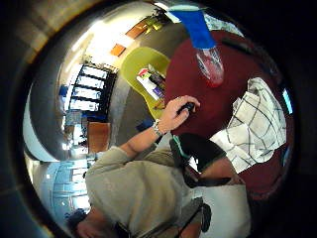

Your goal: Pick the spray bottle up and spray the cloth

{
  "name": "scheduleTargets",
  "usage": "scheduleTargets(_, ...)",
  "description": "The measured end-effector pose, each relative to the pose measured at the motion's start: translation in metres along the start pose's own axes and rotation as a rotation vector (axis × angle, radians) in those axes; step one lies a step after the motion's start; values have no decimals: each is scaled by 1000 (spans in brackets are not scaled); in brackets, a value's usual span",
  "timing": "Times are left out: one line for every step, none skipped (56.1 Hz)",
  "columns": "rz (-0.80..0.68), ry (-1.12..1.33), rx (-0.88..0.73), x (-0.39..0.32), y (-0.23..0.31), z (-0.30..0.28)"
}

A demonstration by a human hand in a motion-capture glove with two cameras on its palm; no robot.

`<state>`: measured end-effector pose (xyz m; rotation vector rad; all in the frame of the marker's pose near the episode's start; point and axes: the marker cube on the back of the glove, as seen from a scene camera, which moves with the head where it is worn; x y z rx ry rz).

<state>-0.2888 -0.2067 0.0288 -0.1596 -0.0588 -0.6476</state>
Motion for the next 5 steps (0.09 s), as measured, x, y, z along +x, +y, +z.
scheduleTargets(2,-20,-5,0,0,-1)
scheduleTargets(6,-43,-9,0,0,-2)
scheduleTargets(11,-65,-12,-1,0,-4)
scheduleTargets(15,-79,-14,-1,0,-5)
scheduleTargets(17,-86,-15,-1,0,-5)
